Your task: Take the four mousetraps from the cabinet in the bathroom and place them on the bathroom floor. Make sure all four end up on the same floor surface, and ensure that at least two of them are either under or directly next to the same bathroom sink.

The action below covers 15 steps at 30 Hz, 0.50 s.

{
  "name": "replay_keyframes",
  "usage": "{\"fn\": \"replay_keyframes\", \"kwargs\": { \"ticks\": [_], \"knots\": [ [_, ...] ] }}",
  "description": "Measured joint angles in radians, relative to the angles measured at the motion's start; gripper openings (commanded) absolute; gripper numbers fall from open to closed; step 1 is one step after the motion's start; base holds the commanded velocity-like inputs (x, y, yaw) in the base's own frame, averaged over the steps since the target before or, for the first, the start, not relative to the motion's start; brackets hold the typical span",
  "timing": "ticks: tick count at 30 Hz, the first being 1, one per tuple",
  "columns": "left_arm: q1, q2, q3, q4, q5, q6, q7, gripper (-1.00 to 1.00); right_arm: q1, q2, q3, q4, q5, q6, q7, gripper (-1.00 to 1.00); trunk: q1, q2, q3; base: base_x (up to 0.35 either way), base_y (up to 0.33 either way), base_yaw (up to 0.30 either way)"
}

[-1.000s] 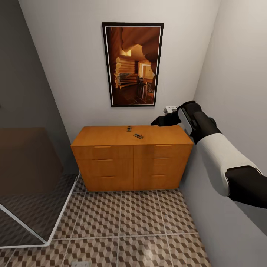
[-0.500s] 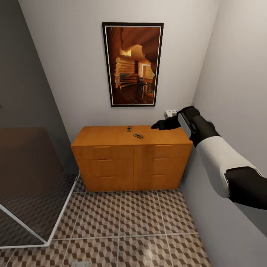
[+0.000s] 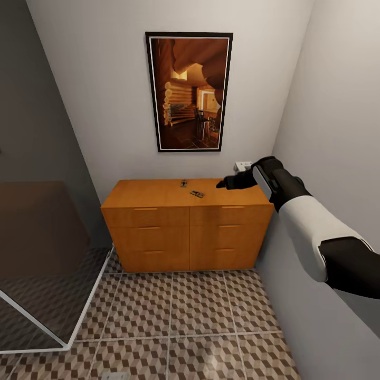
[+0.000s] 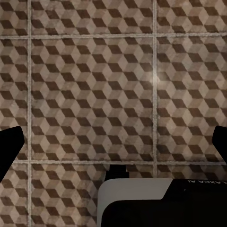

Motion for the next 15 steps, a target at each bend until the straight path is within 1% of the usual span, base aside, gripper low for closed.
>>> {"fn": "replay_keyframes", "kwargs": {
  "ticks": [15],
  "knots": [
    [0.0,0.0,0.0,0.0,0.0,0.0,0.0,1.0,0.0,0.003,0.001,0.027,0.0,-0.002,-0.001,1.0,0.0,0.0,0.0,0.001,0.0,0.0]
  ]
}}
